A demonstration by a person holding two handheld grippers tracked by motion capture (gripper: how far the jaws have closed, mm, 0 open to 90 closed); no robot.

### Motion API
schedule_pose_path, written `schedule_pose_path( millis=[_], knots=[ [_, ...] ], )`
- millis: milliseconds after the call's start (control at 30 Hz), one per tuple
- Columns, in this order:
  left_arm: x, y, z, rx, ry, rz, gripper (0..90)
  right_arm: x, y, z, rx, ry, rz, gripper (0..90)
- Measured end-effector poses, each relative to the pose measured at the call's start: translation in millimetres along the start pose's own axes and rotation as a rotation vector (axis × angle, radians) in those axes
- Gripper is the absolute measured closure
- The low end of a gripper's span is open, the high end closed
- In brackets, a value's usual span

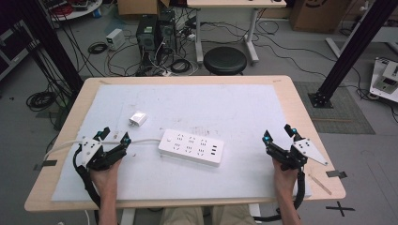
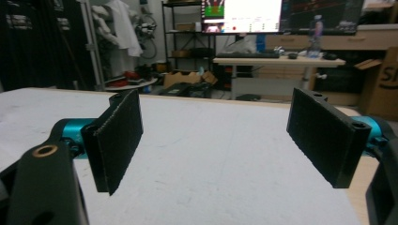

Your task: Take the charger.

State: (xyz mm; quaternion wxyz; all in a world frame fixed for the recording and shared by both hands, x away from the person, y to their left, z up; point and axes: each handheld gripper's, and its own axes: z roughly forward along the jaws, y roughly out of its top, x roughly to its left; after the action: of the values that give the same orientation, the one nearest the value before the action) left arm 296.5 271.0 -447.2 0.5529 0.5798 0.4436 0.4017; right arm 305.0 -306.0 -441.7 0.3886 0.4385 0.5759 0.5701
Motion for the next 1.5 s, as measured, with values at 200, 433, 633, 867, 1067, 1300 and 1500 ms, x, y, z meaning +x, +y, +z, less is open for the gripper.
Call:
schedule_pose_path(
  millis=[200,433,633,867,1067,1300,1500],
  knots=[
    [-0.4,-0.2,1.5,0.015,-0.011,0.000,24.1,0.1,-0.3,1.9,0.016,0.009,0.003,19.3],
    [-1.5,-0.4,4.9,0.071,-0.029,-0.007,24.7,2.0,0.4,3.6,0.043,0.023,-0.009,19.3],
    [-6.6,0.7,11.6,0.122,-0.060,0.042,26.4,2.9,0.2,3.1,0.049,0.030,-0.012,19.2],
    [-12.3,6.2,14.8,0.162,-0.107,0.018,30.3,1.8,0.5,2.3,0.040,0.021,0.004,19.2],
    [-11.4,24.4,17.7,0.170,-0.119,0.044,30.7,0.7,0.3,2.0,0.037,0.024,0.007,19.2],
    [-3.3,52.3,35.2,0.246,-0.157,0.037,32.3,1.2,0.1,2.7,0.043,0.029,0.006,19.2],
    [7.1,70.4,66.9,0.450,-0.214,0.037,32.4,3.1,0.5,4.3,0.061,0.049,-0.030,19.2]
  ],
)
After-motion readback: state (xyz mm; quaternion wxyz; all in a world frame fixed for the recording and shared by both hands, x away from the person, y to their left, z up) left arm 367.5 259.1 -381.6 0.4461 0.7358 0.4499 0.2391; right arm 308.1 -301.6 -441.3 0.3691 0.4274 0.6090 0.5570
